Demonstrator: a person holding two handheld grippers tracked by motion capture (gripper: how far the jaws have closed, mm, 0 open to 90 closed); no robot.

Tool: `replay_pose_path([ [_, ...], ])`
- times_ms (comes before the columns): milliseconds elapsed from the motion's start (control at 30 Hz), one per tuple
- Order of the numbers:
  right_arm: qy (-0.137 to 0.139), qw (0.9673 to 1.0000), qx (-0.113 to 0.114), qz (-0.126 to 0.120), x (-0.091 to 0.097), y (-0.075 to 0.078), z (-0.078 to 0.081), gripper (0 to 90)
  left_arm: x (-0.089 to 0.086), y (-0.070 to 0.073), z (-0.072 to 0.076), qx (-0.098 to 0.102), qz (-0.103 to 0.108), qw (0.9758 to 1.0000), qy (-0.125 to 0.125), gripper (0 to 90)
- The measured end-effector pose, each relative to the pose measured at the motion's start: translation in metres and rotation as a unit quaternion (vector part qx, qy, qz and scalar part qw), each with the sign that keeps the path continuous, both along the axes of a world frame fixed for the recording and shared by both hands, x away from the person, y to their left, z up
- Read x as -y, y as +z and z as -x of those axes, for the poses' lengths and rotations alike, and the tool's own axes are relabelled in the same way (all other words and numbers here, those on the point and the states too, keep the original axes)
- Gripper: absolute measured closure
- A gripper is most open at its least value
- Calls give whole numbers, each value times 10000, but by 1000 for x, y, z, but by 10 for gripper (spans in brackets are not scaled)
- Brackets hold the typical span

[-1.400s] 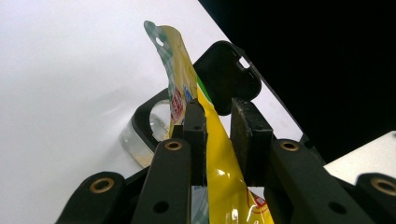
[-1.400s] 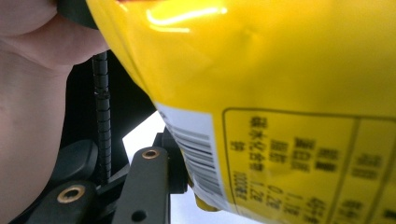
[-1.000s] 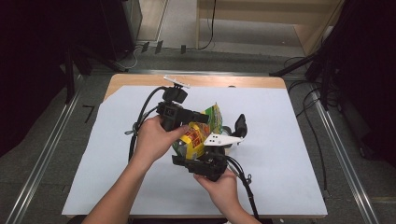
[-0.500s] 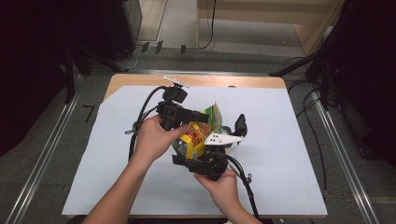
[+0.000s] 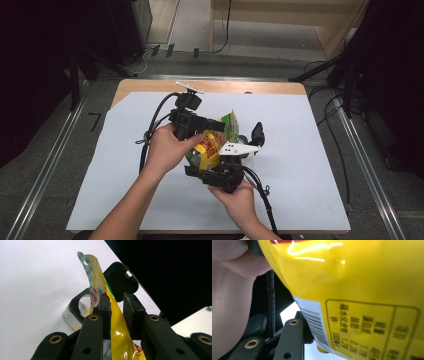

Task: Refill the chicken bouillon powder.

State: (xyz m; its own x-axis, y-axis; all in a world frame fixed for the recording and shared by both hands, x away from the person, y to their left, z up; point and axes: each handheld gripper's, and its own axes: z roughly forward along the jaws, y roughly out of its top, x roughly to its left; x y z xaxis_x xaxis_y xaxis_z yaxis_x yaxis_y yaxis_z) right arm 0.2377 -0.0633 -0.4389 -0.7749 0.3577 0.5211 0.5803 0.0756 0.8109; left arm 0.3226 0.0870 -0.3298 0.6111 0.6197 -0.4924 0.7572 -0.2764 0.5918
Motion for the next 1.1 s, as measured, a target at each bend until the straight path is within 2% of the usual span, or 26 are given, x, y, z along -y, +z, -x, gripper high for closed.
replay_pose_path([
  [400, 6, 10000, 4, 41, 0, -1, 0, 681, 0, -1, 0, -2, -47, 10000, 11, 783],
  [800, 11, 10000, 14, 65, -1, -1, 0, 681, 1, 2, 2, 136, -229, 9996, 17, 807],
  [1100, 3, 10000, 10, 68, -1, -1, 0, 681, 1, 1, 1, 113, -188, 9998, 11, 809],
])
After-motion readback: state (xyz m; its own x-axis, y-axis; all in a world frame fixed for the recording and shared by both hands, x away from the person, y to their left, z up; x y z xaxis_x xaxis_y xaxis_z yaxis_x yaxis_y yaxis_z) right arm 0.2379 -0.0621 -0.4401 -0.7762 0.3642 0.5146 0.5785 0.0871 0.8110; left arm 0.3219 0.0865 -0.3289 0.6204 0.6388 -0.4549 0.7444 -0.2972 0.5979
